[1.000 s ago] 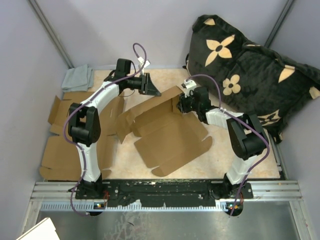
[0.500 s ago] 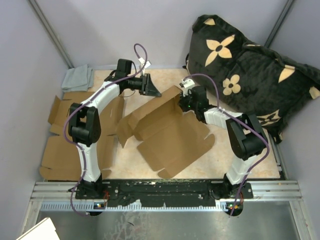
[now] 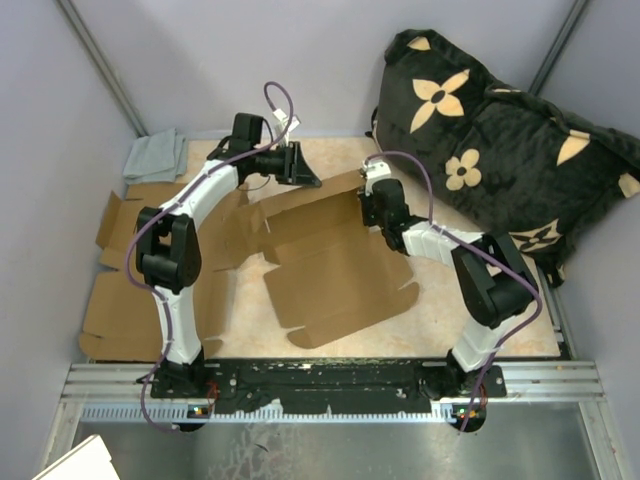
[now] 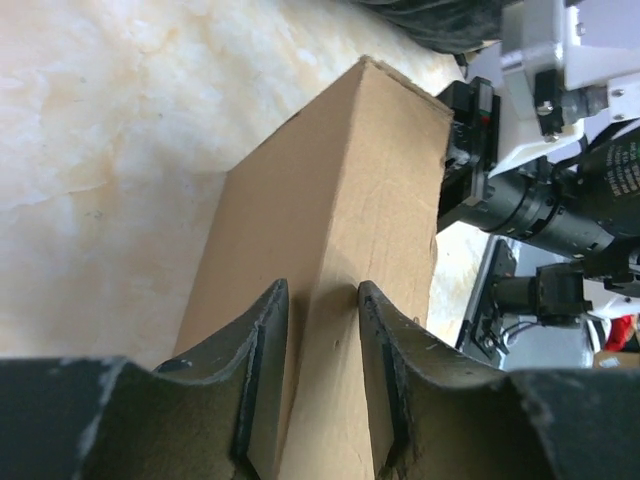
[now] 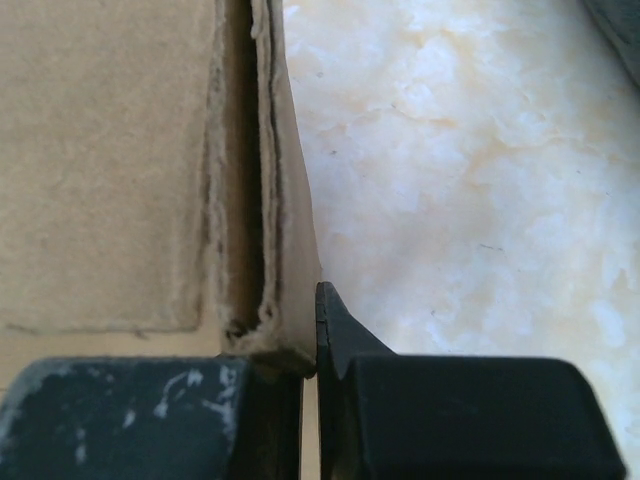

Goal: Fold the paper box

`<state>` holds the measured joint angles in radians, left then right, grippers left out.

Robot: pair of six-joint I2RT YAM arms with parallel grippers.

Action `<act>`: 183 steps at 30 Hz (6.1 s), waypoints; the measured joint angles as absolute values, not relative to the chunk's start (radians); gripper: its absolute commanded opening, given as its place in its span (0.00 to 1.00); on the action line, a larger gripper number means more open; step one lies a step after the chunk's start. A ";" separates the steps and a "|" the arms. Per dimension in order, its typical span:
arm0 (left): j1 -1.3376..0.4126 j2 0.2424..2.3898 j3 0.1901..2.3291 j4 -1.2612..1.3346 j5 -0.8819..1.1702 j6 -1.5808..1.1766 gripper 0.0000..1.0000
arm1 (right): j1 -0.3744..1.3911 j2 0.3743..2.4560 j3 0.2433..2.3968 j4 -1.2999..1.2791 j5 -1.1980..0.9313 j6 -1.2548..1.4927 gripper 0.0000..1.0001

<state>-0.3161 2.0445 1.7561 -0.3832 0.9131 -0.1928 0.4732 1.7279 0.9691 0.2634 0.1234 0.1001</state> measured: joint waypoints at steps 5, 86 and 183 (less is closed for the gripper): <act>-0.250 1.969 1.638 -0.255 0.835 -0.257 0.44 | 0.434 1.685 0.889 0.326 0.140 0.106 0.00; -0.360 1.643 1.032 0.139 0.303 -0.254 0.61 | 0.278 1.568 0.796 0.264 -0.051 0.187 0.00; -0.370 1.422 1.384 -0.562 -0.165 -0.322 0.47 | 0.389 1.993 1.914 -0.561 -0.339 -0.069 0.60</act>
<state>-0.3698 1.4216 1.3838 -0.5617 -0.1646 -0.3218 0.3893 1.9926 1.9141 -0.5613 -0.3389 -0.0689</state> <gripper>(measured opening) 0.464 0.608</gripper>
